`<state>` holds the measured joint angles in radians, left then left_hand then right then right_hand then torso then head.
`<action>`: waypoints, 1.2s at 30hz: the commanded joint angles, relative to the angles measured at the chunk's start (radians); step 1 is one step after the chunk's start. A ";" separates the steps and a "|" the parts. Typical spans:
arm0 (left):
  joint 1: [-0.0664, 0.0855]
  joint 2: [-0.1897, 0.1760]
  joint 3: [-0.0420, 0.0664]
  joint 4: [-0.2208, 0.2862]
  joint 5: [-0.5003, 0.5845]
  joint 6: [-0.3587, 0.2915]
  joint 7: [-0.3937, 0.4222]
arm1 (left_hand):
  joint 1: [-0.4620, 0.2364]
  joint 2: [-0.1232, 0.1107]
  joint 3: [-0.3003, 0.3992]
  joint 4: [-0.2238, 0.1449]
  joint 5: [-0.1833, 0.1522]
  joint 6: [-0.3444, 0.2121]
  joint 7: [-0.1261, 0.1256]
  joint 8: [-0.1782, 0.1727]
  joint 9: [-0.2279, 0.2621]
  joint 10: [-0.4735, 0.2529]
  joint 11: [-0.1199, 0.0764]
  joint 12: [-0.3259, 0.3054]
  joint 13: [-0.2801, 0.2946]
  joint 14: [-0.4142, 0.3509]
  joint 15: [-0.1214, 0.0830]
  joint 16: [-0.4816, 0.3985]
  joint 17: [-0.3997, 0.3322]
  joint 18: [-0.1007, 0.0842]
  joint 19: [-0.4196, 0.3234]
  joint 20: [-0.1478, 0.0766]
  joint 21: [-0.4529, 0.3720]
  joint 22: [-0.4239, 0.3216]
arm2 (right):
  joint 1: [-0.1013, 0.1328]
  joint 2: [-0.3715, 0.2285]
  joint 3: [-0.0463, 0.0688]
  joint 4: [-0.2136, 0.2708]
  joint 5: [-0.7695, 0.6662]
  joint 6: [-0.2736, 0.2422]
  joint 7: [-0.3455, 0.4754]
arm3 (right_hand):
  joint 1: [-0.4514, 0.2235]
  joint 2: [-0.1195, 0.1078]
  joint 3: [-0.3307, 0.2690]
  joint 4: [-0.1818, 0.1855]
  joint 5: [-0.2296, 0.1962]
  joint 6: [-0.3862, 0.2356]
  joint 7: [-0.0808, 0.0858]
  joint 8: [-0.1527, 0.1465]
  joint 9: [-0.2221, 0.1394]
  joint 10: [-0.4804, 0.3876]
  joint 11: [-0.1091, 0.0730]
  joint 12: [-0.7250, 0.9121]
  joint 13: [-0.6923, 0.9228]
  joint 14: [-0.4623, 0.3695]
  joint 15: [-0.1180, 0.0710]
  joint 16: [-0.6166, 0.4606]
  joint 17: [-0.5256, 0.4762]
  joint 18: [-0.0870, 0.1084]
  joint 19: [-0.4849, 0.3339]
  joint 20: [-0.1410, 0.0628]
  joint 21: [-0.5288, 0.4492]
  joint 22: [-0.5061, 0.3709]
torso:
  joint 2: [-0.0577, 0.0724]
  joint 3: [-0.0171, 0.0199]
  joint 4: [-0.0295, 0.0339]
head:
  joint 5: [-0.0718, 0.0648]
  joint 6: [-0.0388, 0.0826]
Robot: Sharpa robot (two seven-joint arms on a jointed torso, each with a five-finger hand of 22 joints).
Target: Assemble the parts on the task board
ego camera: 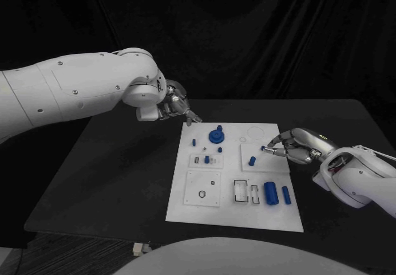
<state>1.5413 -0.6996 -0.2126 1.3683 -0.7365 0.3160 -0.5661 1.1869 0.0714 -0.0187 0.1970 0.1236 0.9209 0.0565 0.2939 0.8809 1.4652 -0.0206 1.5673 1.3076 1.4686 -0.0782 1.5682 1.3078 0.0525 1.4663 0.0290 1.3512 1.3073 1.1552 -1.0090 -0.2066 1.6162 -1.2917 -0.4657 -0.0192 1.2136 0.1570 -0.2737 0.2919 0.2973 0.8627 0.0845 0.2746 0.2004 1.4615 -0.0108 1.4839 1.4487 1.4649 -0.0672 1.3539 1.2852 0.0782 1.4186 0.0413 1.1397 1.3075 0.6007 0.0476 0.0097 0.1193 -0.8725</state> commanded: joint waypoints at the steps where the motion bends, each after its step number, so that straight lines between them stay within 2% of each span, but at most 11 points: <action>1: -0.008 0.023 0.000 -0.052 -0.012 0.085 0.012 | 0.012 0.002 0.002 -0.004 0.029 0.016 0.005 -0.030 -0.040 0.106 0.007 0.004 0.263 0.102 0.009 0.003 0.263 -0.014 0.054 0.008 0.009 0.213 | -0.002 -0.004 0.001 0.009 -0.001 -0.031 0.017 | -0.015 0.000 -0.007 0.001 -0.004 0.006 0.001 -0.003 -0.001 0.052 0.000 0.010 0.014 0.036 -0.005 0.011 0.010 0.004 0.006 -0.001 0.011 0.155 | -0.001 0.0007 -0.0001 | -0.001 0.000; 3: -0.018 0.038 0.000 -0.083 -0.017 0.088 0.012 | 0.015 0.004 0.005 -0.004 0.038 0.020 0.008 -0.050 -0.066 0.106 0.009 0.004 0.263 0.102 0.011 0.003 0.263 -0.014 0.054 0.010 0.012 0.213 | -0.002 -0.004 0.001 0.012 -0.001 -0.035 0.021 | -0.021 0.002 -0.012 0.000 -0.003 0.007 0.000 -0.002 -0.001 0.056 -0.002 0.014 0.019 0.054 -0.006 0.059 0.072 -0.004 0.023 -0.002 0.055 0.167 | -0.001 0.0008 0.0005 | 0.000 0.000; 4: -0.025 0.049 0.000 -0.104 -0.022 0.087 0.012 | 0.019 0.005 0.009 -0.004 0.049 0.032 0.010 -0.068 -0.092 0.106 0.010 0.004 0.263 0.102 0.013 0.003 0.263 -0.014 0.053 0.011 0.013 0.213 | -0.002 -0.005 0.001 0.014 -0.001 -0.038 0.024 | -0.023 0.003 -0.016 -0.001 -0.002 0.008 -0.001 -0.002 -0.001 0.062 -0.003 0.023 0.031 0.073 -0.007 0.113 0.143 -0.012 0.039 -0.004 0.097 0.177 | -0.001 0.0006 0.0005 | 0.001 0.000; 6: -0.041 0.070 0.000 -0.141 -0.036 0.086 0.012 | 0.023 0.007 0.015 -0.005 0.060 0.038 0.010 -0.084 -0.114 0.106 0.011 0.004 0.263 0.102 0.012 0.003 0.263 -0.014 0.053 0.013 0.016 0.214 | -0.002 -0.005 0.001 0.018 -0.001 -0.045 0.030 | -0.023 0.004 -0.020 -0.001 -0.001 0.009 -0.001 -0.002 -0.001 0.071 -0.003 0.034 0.046 0.083 -0.007 0.147 0.187 -0.016 0.047 -0.004 0.121 0.183 | 0.000 0.0005 0.0000 | 0.005 0.000; 7: -0.051 0.082 0.000 -0.161 -0.044 0.085 0.012 | 0.023 0.005 0.019 -0.006 0.063 0.047 0.011 -0.097 -0.133 0.106 0.012 0.004 0.263 0.102 0.013 0.003 0.263 -0.014 0.052 0.014 0.017 0.213 | -0.002 -0.006 0.001 0.021 -0.001 -0.049 0.034 | -0.023 0.005 -0.021 -0.001 -0.001 0.009 -0.001 -0.002 -0.001 0.074 -0.003 0.039 0.053 0.085 -0.007 0.154 0.197 -0.018 0.050 -0.004 0.130 0.185 | 0.000 0.0004 -0.0003 | 0.005 0.000; 13: -0.105 0.148 0.000 -0.266 -0.067 0.091 0.012 | 0.012 0.000 0.021 0.000 0.061 0.072 0.010 -0.113 -0.161 0.106 0.011 0.004 0.263 0.102 0.013 0.003 0.263 -0.014 0.050 0.014 0.016 0.213 | -0.002 -0.017 0.001 0.044 -0.001 -0.078 0.055 | -0.033 0.012 -0.028 0.000 0.002 0.020 -0.002 0.003 0.001 0.091 -0.003 0.062 0.085 0.093 -0.008 0.178 0.230 -0.026 0.065 -0.005 0.175 0.196 | 0.005 -0.0008 0.0002 | 0.000 0.000; 15: -0.119 0.165 0.000 -0.293 -0.074 0.090 0.012 | 0.005 -0.004 0.019 0.004 0.041 0.083 0.010 -0.117 -0.170 0.106 0.011 0.004 0.263 0.102 0.012 0.003 0.263 -0.013 0.049 0.014 0.015 0.212 | -0.002 -0.022 0.001 0.051 -0.001 -0.083 0.058 | -0.039 0.015 -0.032 0.000 0.003 0.023 -0.002 0.004 0.001 0.099 -0.003 0.072 0.100 0.097 -0.008 0.190 0.247 -0.030 0.072 -0.005 0.195 0.200 | 0.005 -0.0012 0.0005 | 0.000 0.000; 17: -0.130 0.179 0.000 -0.318 -0.082 0.084 0.014 | -0.013 -0.009 0.010 0.014 -0.031 0.096 0.010 -0.120 -0.178 0.106 0.010 0.004 0.263 0.102 0.012 0.003 0.263 -0.013 0.048 0.014 0.012 0.211 | -0.002 -0.025 0.001 0.056 -0.001 -0.086 0.059 | -0.042 0.016 -0.033 0.000 0.003 0.023 -0.002 0.004 0.001 0.099 -0.003 0.073 0.101 0.098 -0.008 0.192 0.249 -0.030 0.073 -0.006 0.197 0.201 | 0.003 -0.0002 0.0009 | -0.001 0.000; 19: -0.138 0.189 0.000 -0.335 -0.087 0.077 0.018 | -0.023 -0.012 0.003 0.018 -0.066 0.100 0.010 -0.124 -0.183 0.106 0.011 0.004 0.263 0.102 0.013 0.003 0.263 -0.011 0.045 0.015 0.006 0.209 | -0.002 -0.027 0.001 0.059 -0.001 -0.087 0.059 | -0.043 0.016 -0.034 0.000 0.003 0.023 -0.002 0.004 0.001 0.101 -0.003 0.075 0.104 0.098 -0.008 0.194 0.252 -0.030 0.074 -0.006 0.200 0.202 | 0.003 0.0000 0.0013 | 0.001 0.000; 22: -0.148 0.202 0.000 -0.362 -0.092 0.062 0.027 | -0.036 -0.020 -0.009 0.025 -0.074 0.103 0.011 -0.125 -0.185 0.106 0.011 0.004 0.263 0.102 0.013 0.003 0.263 -0.011 0.043 0.015 0.003 0.209 | -0.002 -0.030 0.001 0.062 -0.001 -0.088 0.059 | -0.043 0.016 -0.034 0.000 0.003 0.023 -0.002 0.004 0.001 0.101 -0.003 0.075 0.104 0.098 -0.008 0.194 0.252 -0.030 0.074 -0.006 0.200 0.202 | 0.004 -0.0012 0.0008 | 0.001 0.000; 36: -0.171 0.244 0.000 -0.396 -0.097 0.049 0.043 | -0.022 -0.024 -0.010 0.014 -0.072 0.102 0.010 -0.127 -0.186 0.106 0.011 0.004 0.263 0.102 0.013 0.003 0.263 -0.009 0.040 0.015 -0.005 0.206 | -0.002 -0.026 0.001 0.062 -0.001 -0.087 0.056 | -0.043 0.018 -0.034 -0.001 0.004 0.023 -0.002 0.004 0.001 0.100 -0.003 0.073 0.102 0.098 -0.008 0.193 0.251 -0.030 0.074 -0.006 0.200 0.202 | 0.001 0.0002 0.0001 | 0.005 0.000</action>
<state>1.3731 -0.4598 -0.2128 0.9740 -0.8299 0.3746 -0.5473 1.1575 0.0506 -0.0301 0.2166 0.0530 1.0169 0.0696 0.1719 0.6959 1.4656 -0.0132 1.5673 1.3075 1.4686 -0.0714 1.5682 1.3075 0.0531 1.4676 0.0376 1.3508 1.3078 1.1552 -1.0358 -0.2065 1.6762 -1.2915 -0.5369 0.0300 1.1797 0.1725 -0.3021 0.2910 0.2973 0.8810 0.0814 0.2746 0.2006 1.4610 -0.0105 1.5529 1.3466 1.4647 -0.0672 1.5415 1.3078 0.0617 1.4599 0.0359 1.3362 1.3073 0.6033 0.0468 0.0101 0.1243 -0.8725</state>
